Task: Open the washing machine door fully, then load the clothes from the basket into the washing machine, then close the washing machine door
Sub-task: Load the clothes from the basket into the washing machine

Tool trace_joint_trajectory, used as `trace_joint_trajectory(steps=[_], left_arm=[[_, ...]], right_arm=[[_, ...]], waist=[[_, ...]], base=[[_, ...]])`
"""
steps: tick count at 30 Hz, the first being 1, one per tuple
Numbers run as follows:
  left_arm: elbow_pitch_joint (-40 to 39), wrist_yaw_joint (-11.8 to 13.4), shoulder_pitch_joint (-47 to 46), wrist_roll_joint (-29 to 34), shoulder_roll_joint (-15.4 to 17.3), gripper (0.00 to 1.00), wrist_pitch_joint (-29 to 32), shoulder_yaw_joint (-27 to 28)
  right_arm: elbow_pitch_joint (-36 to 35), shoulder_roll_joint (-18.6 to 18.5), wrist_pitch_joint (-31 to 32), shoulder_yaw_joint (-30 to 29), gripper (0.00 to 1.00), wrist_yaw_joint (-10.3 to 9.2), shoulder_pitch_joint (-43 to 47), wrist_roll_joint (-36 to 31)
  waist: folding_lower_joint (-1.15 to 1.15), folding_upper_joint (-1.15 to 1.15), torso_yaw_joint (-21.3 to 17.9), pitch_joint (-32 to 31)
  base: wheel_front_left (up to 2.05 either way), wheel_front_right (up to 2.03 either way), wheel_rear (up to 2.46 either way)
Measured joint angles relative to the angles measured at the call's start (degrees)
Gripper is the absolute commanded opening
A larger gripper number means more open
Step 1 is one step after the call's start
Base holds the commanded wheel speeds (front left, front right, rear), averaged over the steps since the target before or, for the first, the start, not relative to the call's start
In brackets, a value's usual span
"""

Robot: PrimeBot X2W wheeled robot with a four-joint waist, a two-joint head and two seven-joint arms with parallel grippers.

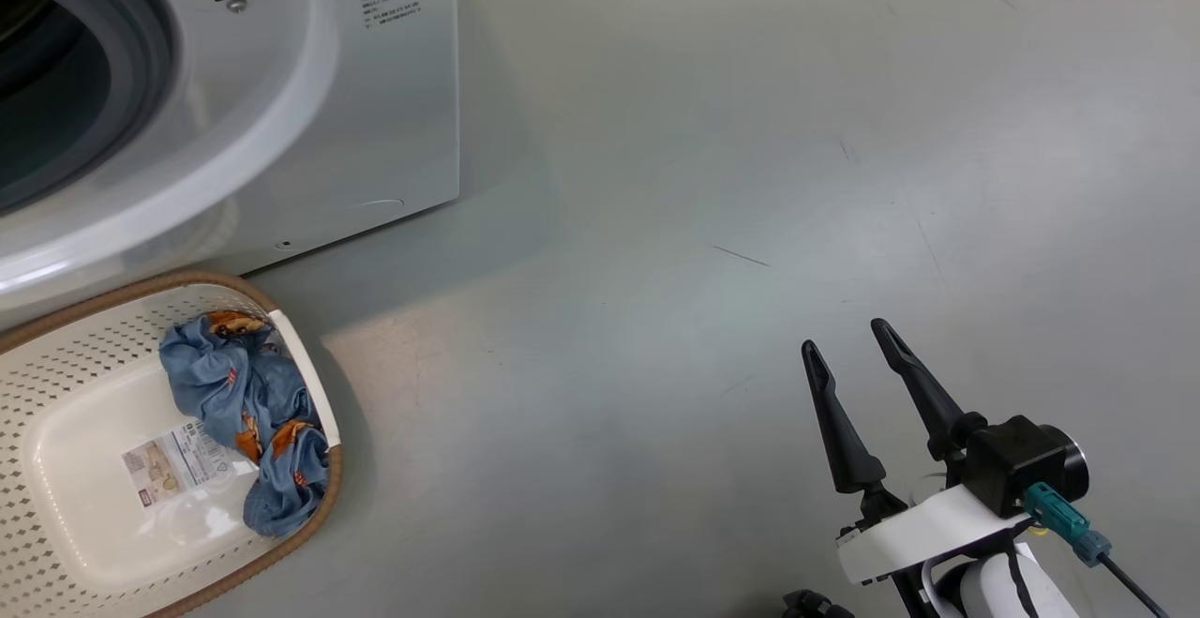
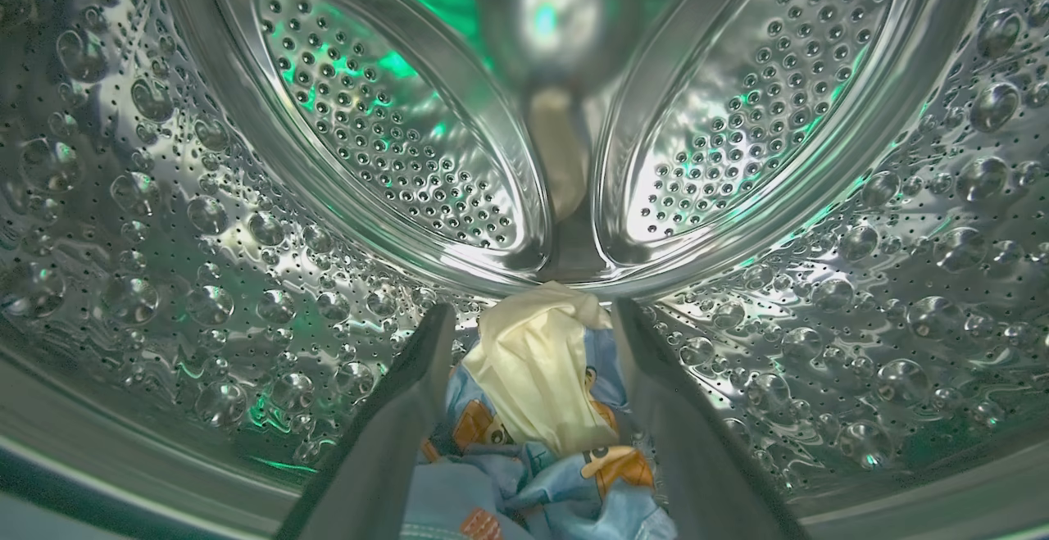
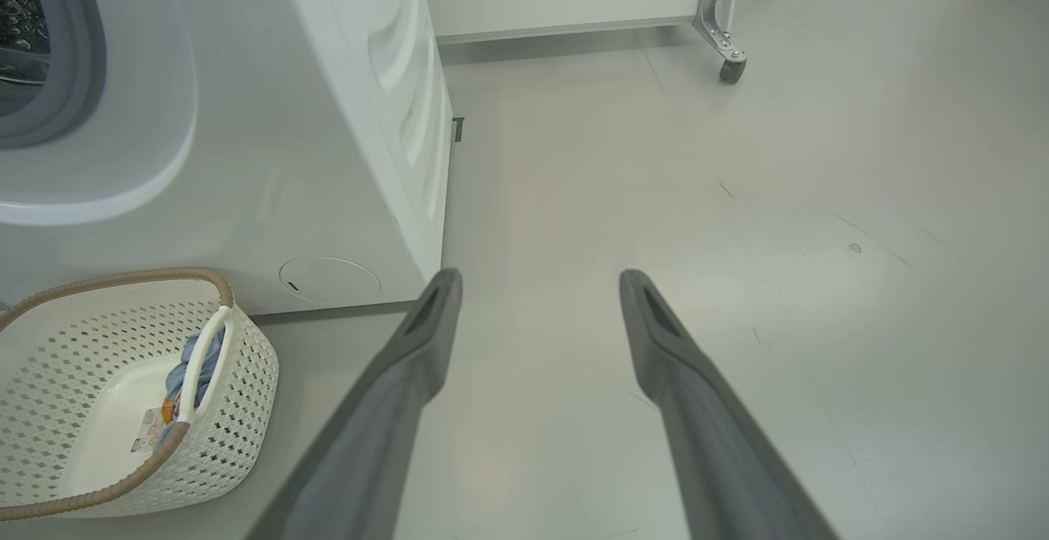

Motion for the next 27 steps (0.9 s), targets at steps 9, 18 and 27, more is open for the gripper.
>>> trace_joint_trajectory(steps=[9,18,27], left_arm=[[1.7,-0.1,3.7,-1.5,-2.3,1.0,-0.5,0.7],[1.6,-0.6,8.1,-2.8,-5.2,1.0,-0.7,1.9],[-3.4,-0.7,14.1,-2.8,-7.9,1.0,-0.7,2.3]], right_arm=[[0.4,-1.1,0.0,0.2,1.0,0.0,-0.3,0.1],[1.1,-1.5,0.0,0.0,1.0,0.0,-0.4,0.1],[1.7,-1.7,0.0,0.0,1.0,0.0,-0.6,0.6]], waist=[[0.0,0.0,1.5,-2.2],[0.0,0.0,2.8,-4.7],[0.0,0.0,4.7,-8.3]], base=[[0.0,0.0,0.0],[0.0,0.0,0.0],[0.0,0.0,0.0]])
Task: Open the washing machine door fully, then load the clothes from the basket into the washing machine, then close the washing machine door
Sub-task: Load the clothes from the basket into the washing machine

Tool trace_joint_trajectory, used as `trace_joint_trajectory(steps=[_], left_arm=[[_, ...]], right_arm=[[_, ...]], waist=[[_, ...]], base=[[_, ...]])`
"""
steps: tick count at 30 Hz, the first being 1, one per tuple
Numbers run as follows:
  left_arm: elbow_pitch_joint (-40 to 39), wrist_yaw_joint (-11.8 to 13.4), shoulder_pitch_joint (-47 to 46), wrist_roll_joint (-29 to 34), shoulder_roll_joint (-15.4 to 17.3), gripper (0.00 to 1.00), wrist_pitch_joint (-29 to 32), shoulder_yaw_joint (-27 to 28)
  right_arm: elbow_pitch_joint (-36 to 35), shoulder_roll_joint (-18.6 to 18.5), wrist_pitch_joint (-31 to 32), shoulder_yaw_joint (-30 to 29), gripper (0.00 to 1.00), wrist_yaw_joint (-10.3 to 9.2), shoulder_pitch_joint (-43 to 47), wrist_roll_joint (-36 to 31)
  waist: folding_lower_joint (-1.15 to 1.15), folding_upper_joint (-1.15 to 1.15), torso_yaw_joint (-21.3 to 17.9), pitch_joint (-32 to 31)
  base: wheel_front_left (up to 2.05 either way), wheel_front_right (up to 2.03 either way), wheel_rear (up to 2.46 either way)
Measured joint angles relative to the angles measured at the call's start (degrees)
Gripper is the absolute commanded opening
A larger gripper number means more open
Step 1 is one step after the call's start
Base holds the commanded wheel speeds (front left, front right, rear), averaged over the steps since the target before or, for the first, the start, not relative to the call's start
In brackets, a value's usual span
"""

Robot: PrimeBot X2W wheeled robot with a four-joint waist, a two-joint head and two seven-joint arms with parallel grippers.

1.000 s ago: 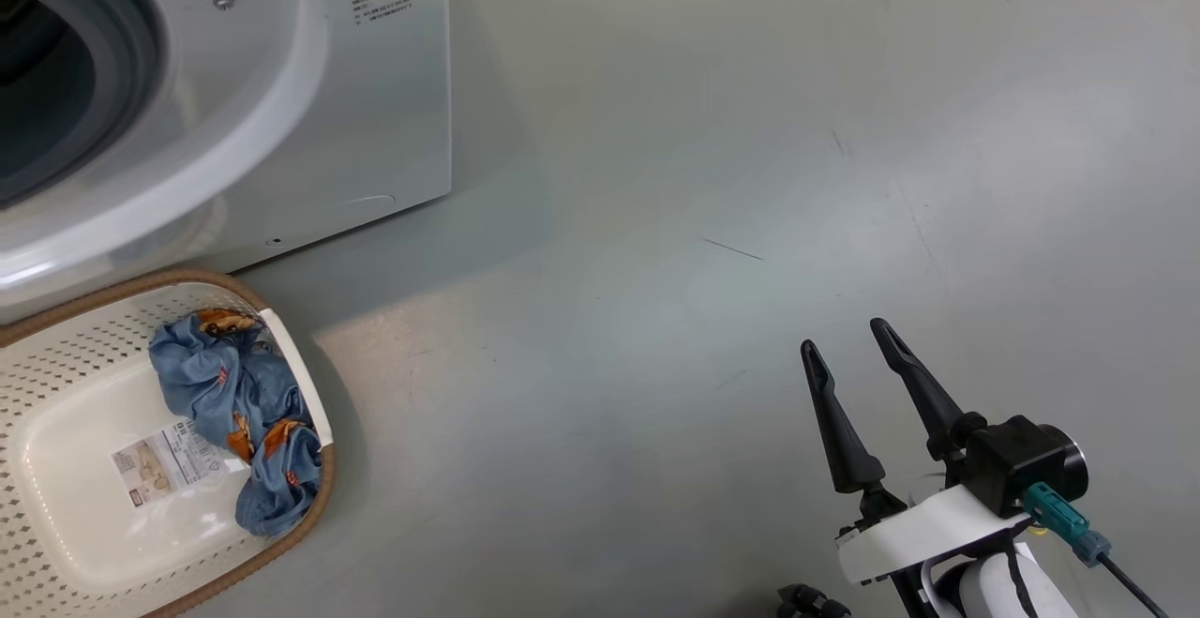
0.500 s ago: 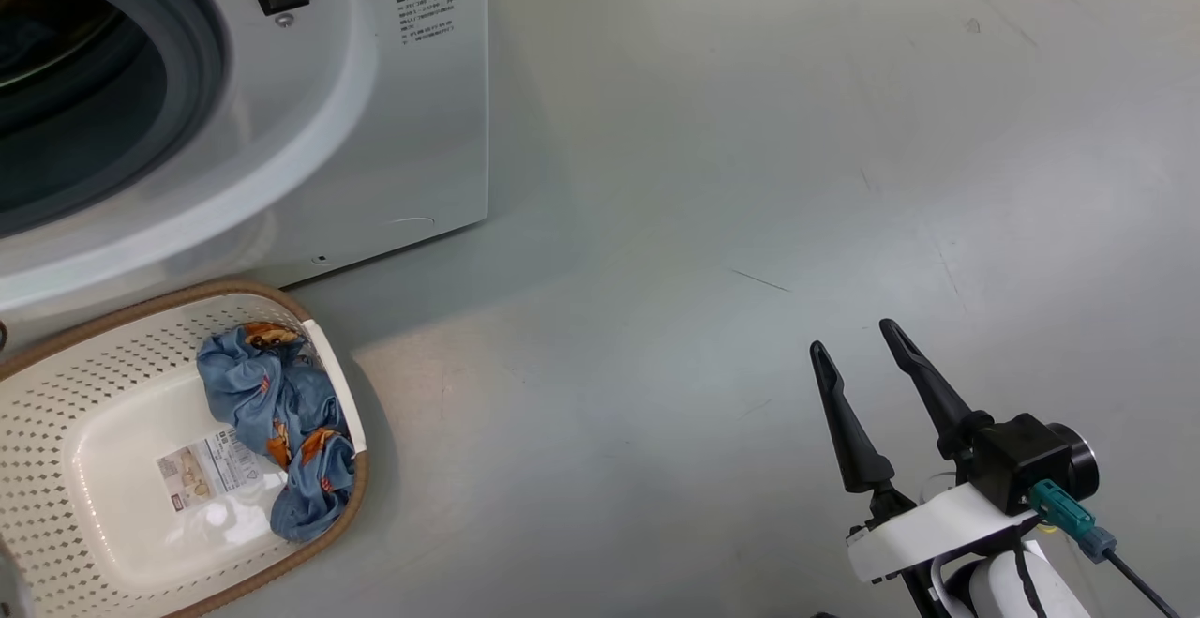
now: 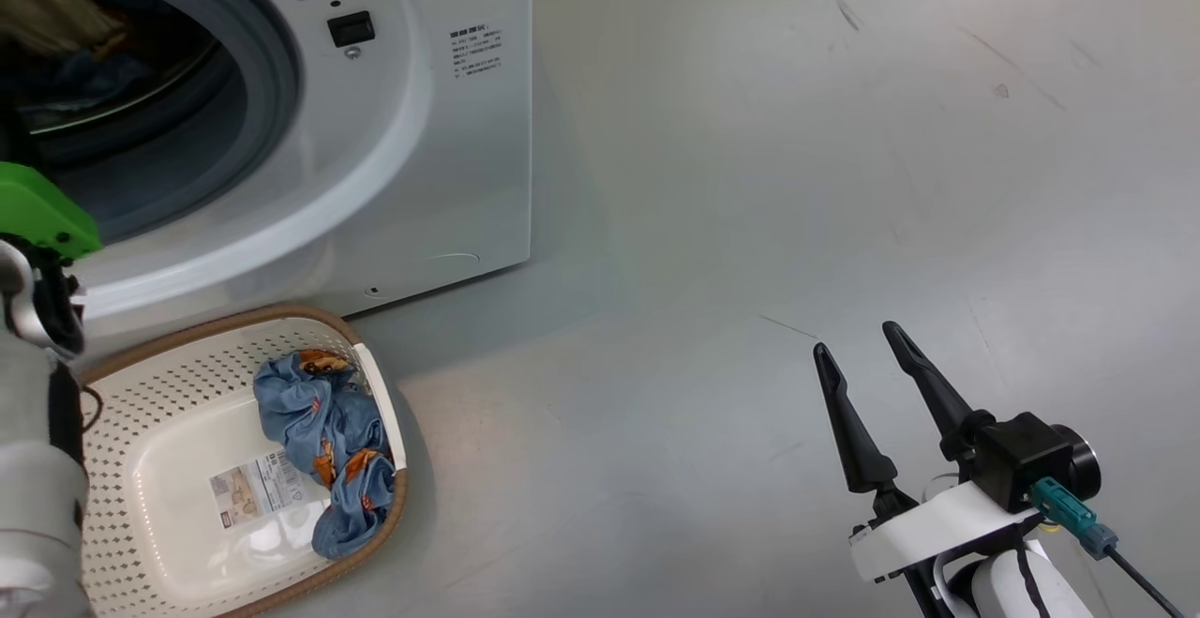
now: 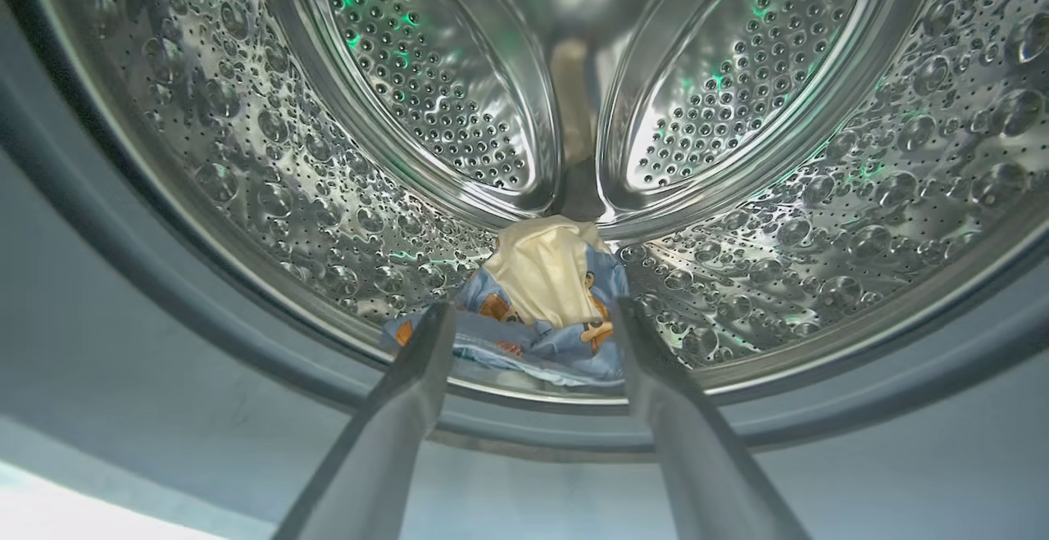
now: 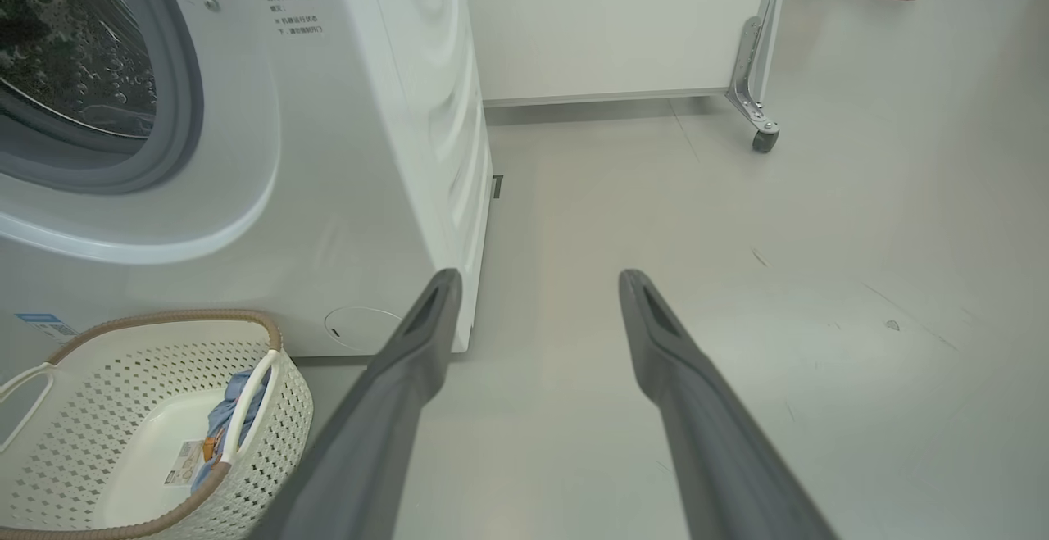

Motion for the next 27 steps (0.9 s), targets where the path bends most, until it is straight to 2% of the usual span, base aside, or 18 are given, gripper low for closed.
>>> trace_joint_trajectory(steps=[9,20,27], left_arm=[[-4.8,-0.9,7.2,0.0,-4.4,1.0,0.0,0.2],[-11.9,-2.9,18.2,-1.8,-7.4,1.0,0.0,3.1],[-16.6,-3.7,27.0,-2.8,-11.9,1.0,0.0,3.3]], right_arm=[[0.6,0.0,0.0,-0.5,1.0,0.0,-0.5,0.0],[1.6,-0.2,0.0,-1.5,1.0,0.0,-0.4,0.4],[2.0,-1.1,0.0,-2.0,1.0,0.0,0.9,0.5]], waist=[[0.0,0.0,2.6,-3.7],[0.0,0.0,5.3,-8.9],[0.0,0.0,6.4,-12.7]], base=[[0.0,0.0,0.0],[0.0,0.0,0.0],[0.0,0.0,0.0]])
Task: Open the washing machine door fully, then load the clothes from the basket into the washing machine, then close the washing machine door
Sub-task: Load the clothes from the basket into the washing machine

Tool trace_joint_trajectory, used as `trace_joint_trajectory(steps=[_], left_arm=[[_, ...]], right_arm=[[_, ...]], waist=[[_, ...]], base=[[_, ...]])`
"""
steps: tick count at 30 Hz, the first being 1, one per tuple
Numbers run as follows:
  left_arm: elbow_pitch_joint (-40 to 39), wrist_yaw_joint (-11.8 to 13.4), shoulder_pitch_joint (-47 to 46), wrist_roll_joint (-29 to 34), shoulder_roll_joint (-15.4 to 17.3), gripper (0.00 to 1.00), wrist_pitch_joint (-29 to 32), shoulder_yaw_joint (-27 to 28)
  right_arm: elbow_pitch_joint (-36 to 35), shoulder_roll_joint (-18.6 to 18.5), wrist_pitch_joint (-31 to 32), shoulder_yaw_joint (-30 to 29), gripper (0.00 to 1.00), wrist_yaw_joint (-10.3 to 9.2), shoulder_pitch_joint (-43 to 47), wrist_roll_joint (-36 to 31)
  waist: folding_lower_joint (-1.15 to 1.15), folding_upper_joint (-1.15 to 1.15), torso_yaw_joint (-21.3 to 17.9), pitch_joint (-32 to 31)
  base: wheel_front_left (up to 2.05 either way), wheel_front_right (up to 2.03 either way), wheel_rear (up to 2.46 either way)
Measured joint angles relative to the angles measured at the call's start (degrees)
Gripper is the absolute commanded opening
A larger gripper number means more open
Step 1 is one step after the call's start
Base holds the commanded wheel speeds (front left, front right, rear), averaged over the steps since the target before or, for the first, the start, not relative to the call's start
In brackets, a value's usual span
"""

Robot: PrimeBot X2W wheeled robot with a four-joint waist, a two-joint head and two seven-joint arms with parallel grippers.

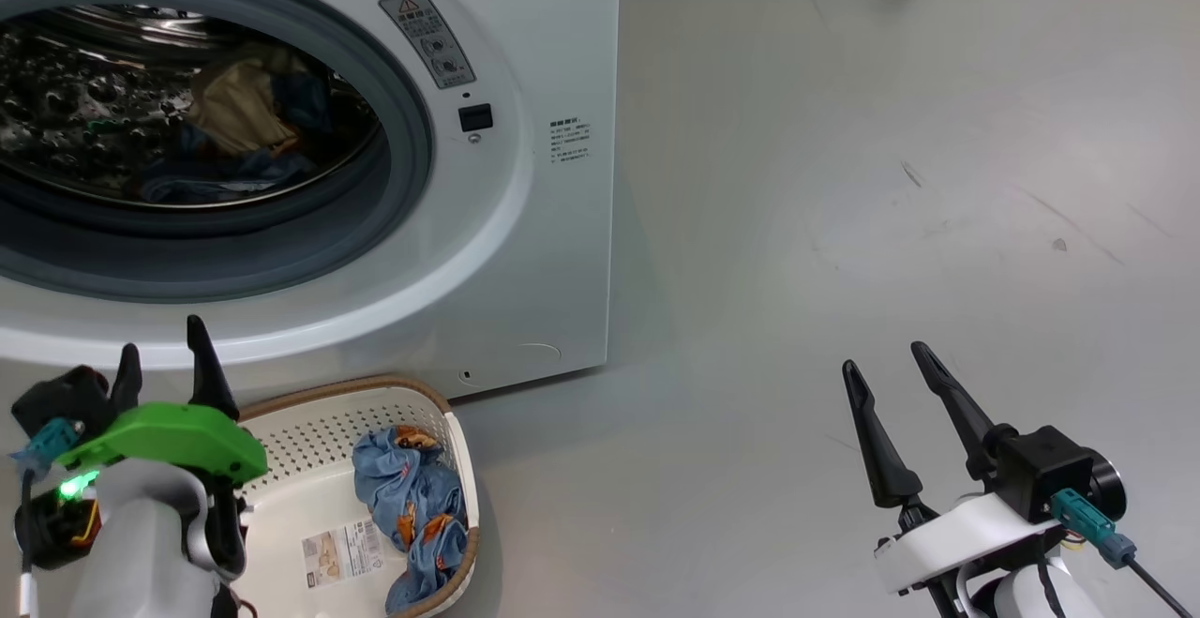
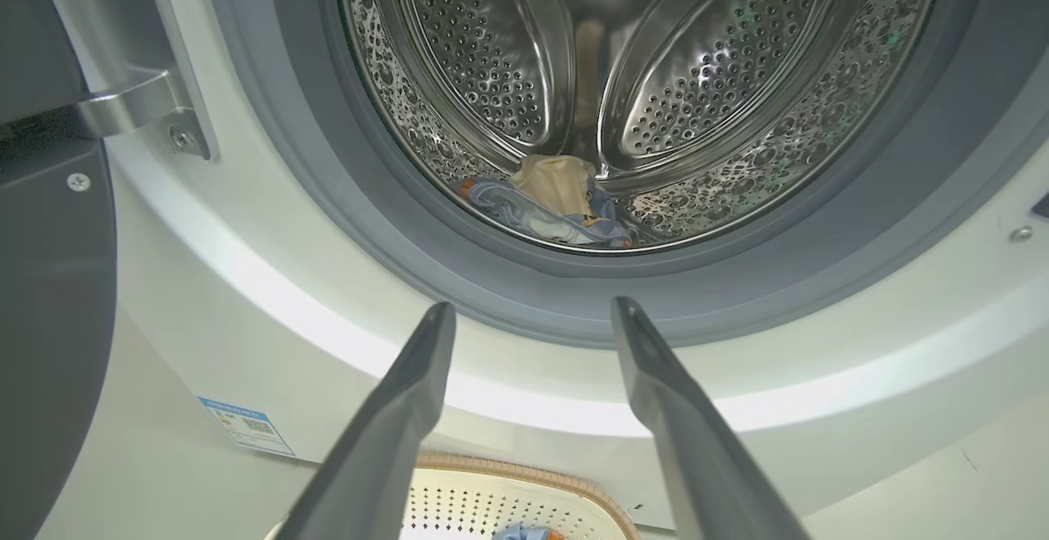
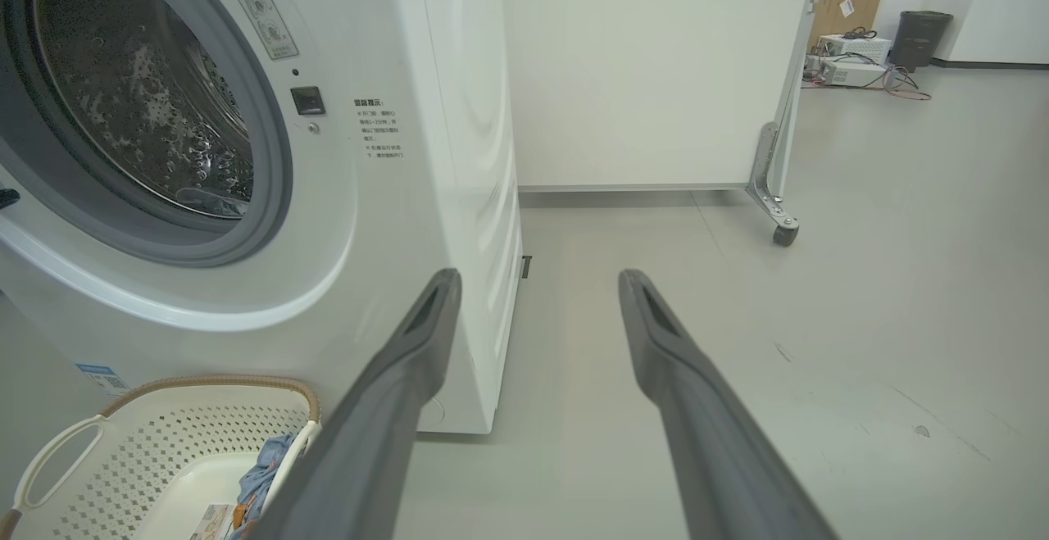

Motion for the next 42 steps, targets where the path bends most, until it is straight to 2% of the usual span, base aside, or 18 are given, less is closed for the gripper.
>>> trace_joint_trajectory(steps=[24,42], left_arm=[[-20.1,-0.7,24.3,1.1,-0.5,1.0,0.0,-0.5],[-30.8,0.8,35.4,-1.4,-0.4,1.0,0.0,-4.2]], right_arm=[[-0.5,-1.7,0.0,0.0,1.0,0.0,4.1,0.1],[-1.4,-2.6,0.0,-0.3,1.0,0.0,6.0,0.1]], waist=[[0.0,0.0,3.3,-7.8],[0.0,0.0,5.7,-9.2]], base=[[0.0,0.0,0.0],[0.0,0.0,0.0]])
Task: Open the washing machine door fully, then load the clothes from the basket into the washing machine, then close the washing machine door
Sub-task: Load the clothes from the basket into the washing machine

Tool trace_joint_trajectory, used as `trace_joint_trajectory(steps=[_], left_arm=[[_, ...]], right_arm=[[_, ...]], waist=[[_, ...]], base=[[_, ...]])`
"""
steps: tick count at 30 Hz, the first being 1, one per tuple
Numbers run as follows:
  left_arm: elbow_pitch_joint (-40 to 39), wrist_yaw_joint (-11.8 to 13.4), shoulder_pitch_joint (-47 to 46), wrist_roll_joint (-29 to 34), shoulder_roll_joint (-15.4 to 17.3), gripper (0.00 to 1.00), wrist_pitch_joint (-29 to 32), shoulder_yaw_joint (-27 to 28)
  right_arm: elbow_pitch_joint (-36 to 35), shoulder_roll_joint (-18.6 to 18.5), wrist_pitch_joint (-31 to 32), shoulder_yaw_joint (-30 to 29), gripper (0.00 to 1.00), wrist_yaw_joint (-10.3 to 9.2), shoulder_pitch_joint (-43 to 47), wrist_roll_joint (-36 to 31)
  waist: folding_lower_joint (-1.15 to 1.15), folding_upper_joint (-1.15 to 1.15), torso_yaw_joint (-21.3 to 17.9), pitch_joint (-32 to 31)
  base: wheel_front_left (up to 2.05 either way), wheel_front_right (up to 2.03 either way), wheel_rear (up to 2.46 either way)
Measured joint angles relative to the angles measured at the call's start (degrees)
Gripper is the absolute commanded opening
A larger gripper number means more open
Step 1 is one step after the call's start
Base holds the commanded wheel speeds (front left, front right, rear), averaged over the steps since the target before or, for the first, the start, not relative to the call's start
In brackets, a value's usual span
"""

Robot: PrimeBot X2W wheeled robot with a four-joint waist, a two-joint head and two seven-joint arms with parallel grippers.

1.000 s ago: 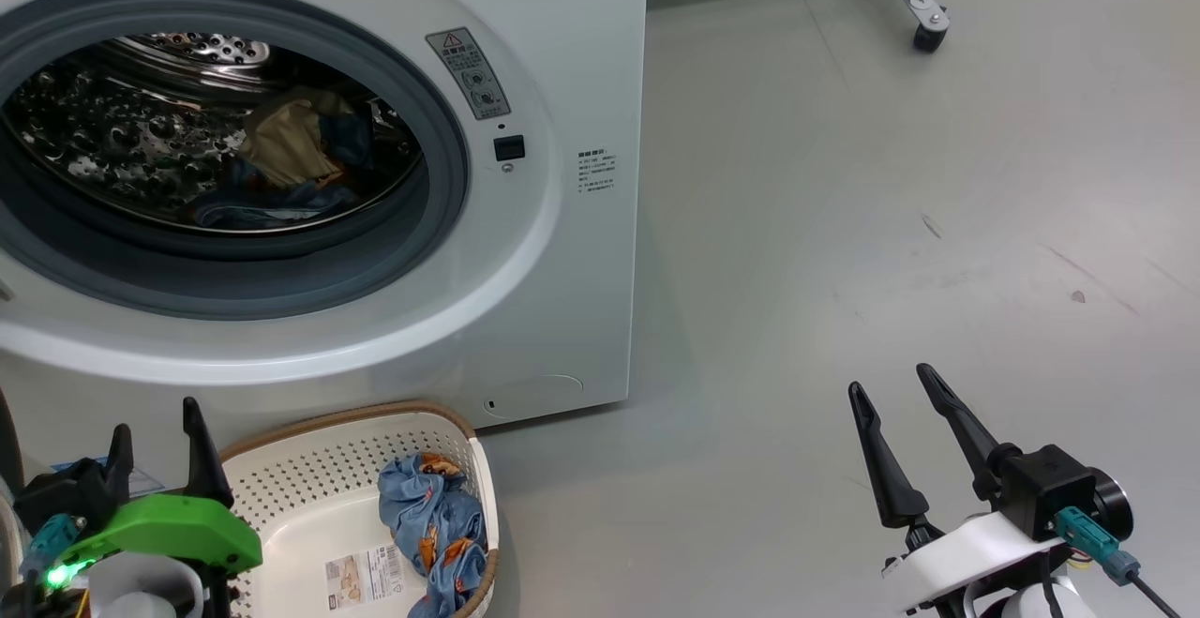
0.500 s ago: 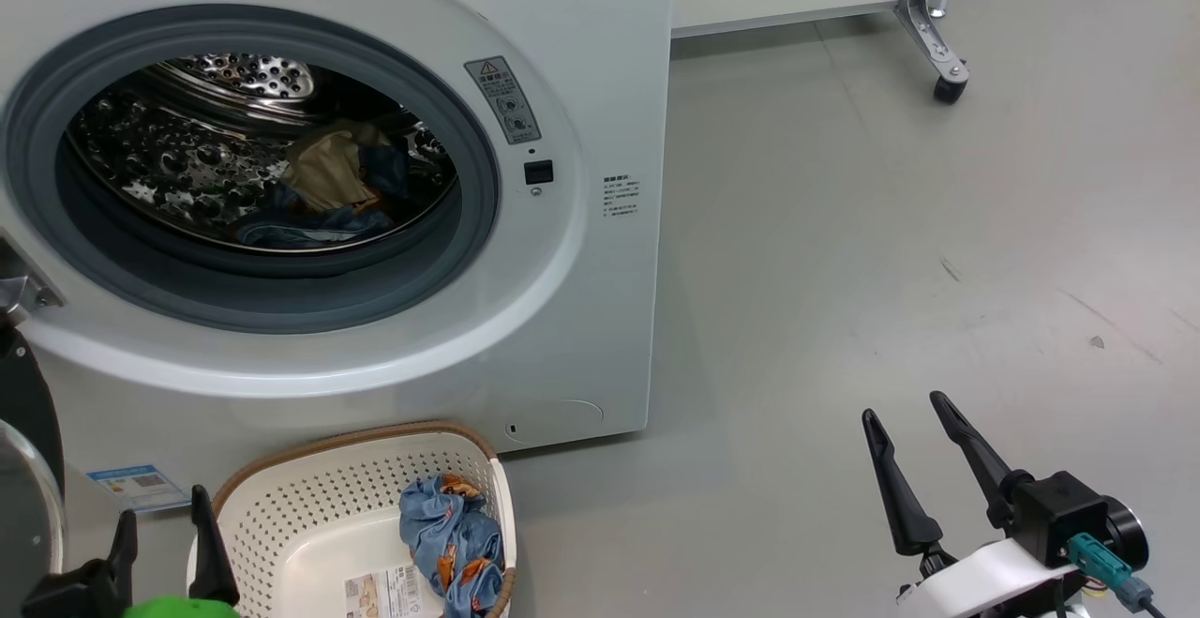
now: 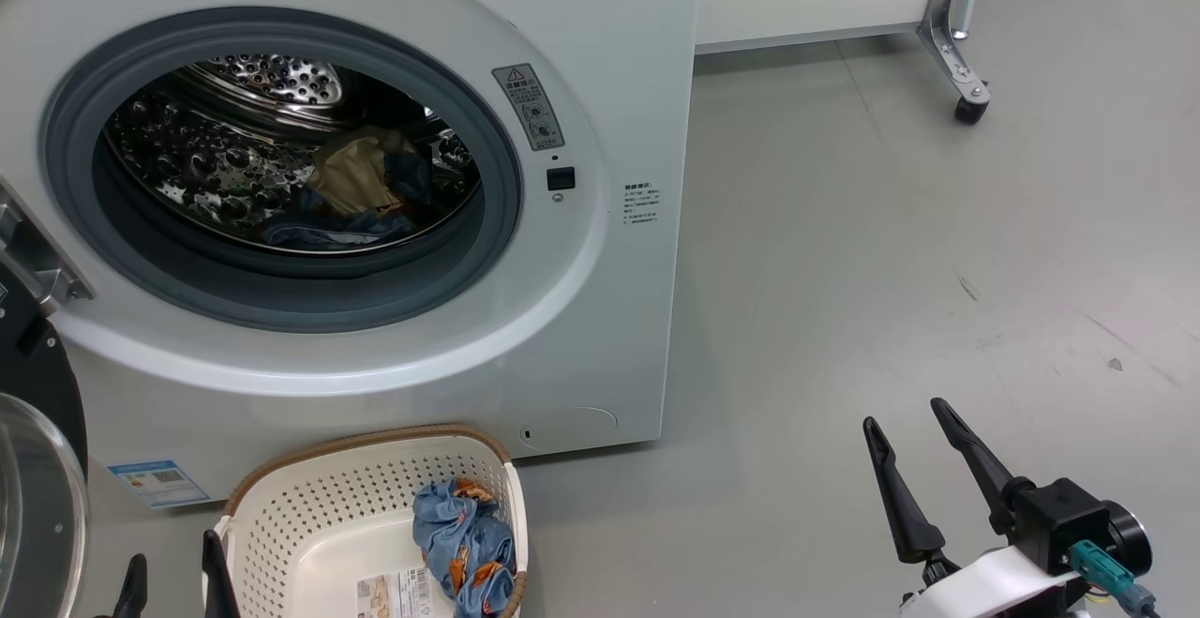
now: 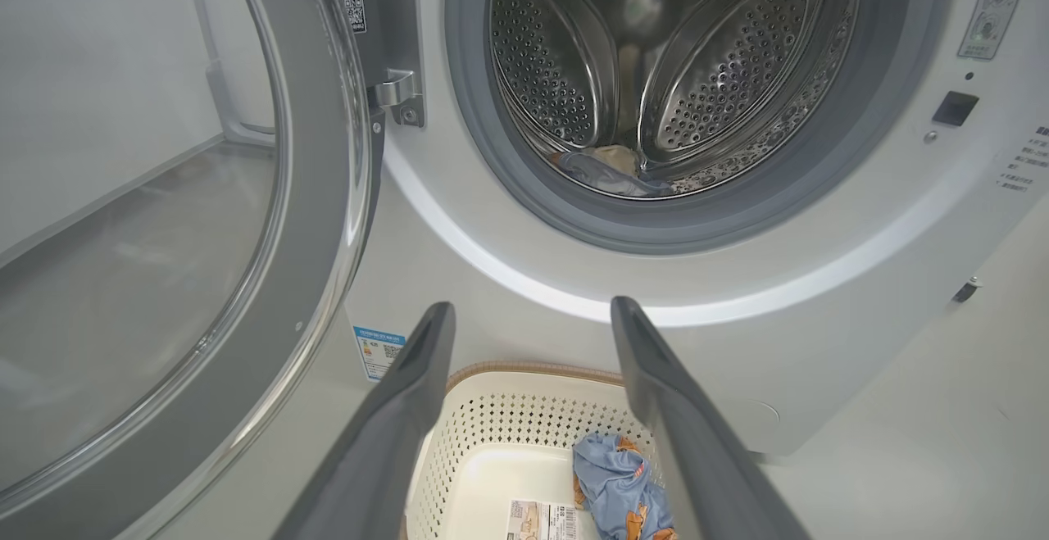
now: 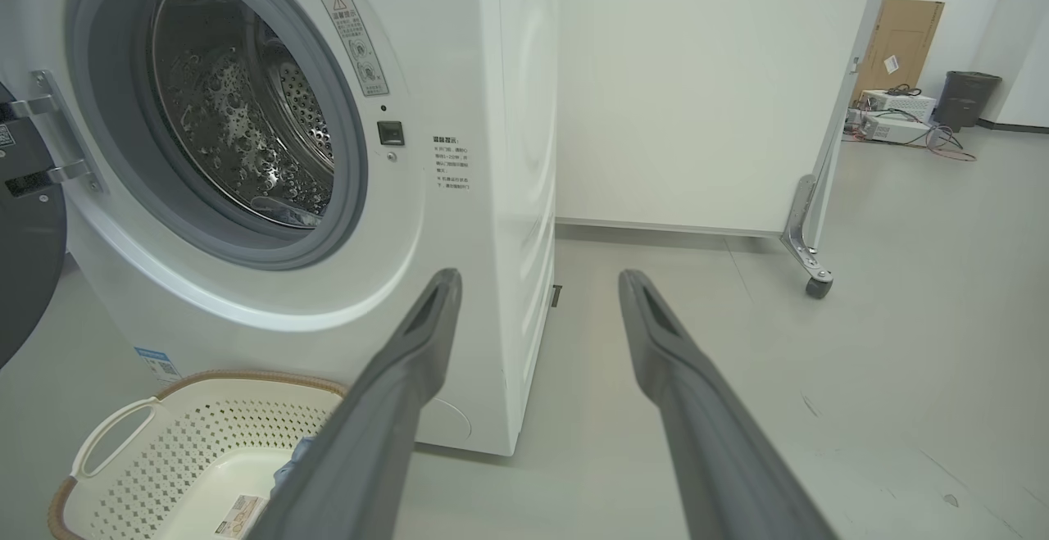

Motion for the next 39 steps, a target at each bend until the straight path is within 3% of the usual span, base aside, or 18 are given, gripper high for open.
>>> trace_joint_trajectory(steps=[15,25,33,39], left_arm=[[-2.2,-0.4,2.1,-0.8,0.0,1.0,0.0,0.4],[1.3,-1.6,2.0,-1.8,0.1,1.0,0.0,-0.3],[7.4,-2.1,-2.9,-2.1,3.5,1.0,0.0,-2.6],[7.1,-2.1,-8.9,-4.8,4.1,1.0,4.8,-4.7]], right_arm=[[-0.6,0.4,0.0,1.2,1.0,0.0,0.6,0.0],[-1.6,1.0,0.0,1.4,1.0,0.0,0.1,0.0],[-2.9,2.3,0.0,1.5,1.0,0.0,-2.0,-0.1],[-3.6,3.1,0.0,1.8,1.0,0.0,-4.3,-0.1]], waist=[[0.0,0.0,-0.6,1.1],[0.0,0.0,-2.5,4.2],[0.0,0.0,-4.4,8.7],[0.0,0.0,-5.6,13.1]], base=[[0.0,0.0,0.0],[0.0,0.0,0.0],[0.0,0.0,0.0],[0.0,0.0,0.0]])
